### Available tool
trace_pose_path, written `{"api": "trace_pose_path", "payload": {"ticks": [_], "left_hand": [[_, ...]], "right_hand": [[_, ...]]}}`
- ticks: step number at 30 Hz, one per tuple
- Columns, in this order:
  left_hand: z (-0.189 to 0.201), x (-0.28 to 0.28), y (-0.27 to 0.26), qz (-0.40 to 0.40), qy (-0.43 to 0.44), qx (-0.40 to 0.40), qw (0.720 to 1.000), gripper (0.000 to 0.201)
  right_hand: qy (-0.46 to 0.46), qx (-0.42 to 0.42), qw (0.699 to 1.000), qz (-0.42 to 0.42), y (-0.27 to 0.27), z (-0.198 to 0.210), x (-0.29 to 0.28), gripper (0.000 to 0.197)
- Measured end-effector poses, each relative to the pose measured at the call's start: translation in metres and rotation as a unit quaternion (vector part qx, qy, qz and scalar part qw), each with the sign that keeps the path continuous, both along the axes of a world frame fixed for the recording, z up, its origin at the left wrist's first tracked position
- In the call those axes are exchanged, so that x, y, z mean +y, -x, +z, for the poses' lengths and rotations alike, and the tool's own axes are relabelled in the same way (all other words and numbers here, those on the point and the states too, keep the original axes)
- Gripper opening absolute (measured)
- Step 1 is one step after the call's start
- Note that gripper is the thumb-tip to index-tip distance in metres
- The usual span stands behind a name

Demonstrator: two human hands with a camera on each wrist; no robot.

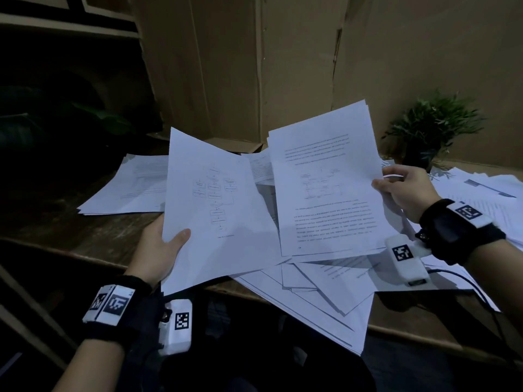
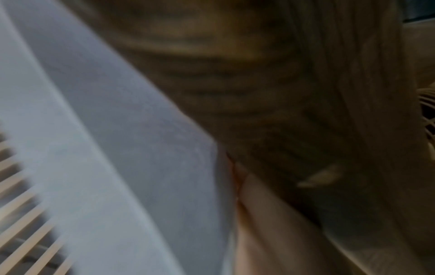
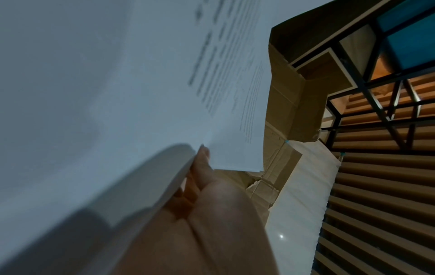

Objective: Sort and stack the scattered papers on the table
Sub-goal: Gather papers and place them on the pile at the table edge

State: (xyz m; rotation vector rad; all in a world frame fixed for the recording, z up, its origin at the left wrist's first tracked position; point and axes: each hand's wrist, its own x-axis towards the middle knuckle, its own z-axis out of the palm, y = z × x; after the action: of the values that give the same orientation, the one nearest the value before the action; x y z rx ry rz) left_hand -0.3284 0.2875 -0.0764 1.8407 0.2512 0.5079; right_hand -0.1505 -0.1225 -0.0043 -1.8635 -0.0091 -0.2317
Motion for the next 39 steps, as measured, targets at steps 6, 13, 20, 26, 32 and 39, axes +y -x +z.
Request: {"api": "trace_pose_path", "payload": {"ticks": [6, 13, 20, 26, 32, 39], "left_hand": [[0.001, -0.001, 0.001, -0.006, -0.002, 0.0, 1.0, 0.029], [0.002, 0.001, 0.001, -0.01, 0.0, 0.0, 1.0, 0.029], [0.002, 0.0, 0.002, -0.016, 0.004, -0.001, 1.0, 0.029], [0.003, -0.001, 0.003, -0.023, 0.007, -0.006, 1.0, 0.029], [0.001, 0.002, 0.002, -0.039, 0.026, 0.002, 0.999, 0.03], [0.001, 0.002, -0.001, -0.046, 0.013, 0.004, 0.999, 0.032]], "right_hand": [[0.028, -0.006, 1.0, 0.006, 0.002, -0.001, 0.006, 0.009], [0.047, -0.011, 0.999, 0.004, 0.004, 0.001, 0.013, 0.009], [0.053, -0.002, 0.998, 0.013, 0.003, 0.001, 0.02, 0.015], [0.059, -0.008, 0.998, 0.012, 0.005, 0.001, 0.022, 0.01], [0.037, -0.06, 0.997, -0.011, 0.005, 0.007, 0.019, 0.006], [0.238, -0.178, 0.955, 0.014, -0.004, 0.054, 0.012, 0.013]]}}
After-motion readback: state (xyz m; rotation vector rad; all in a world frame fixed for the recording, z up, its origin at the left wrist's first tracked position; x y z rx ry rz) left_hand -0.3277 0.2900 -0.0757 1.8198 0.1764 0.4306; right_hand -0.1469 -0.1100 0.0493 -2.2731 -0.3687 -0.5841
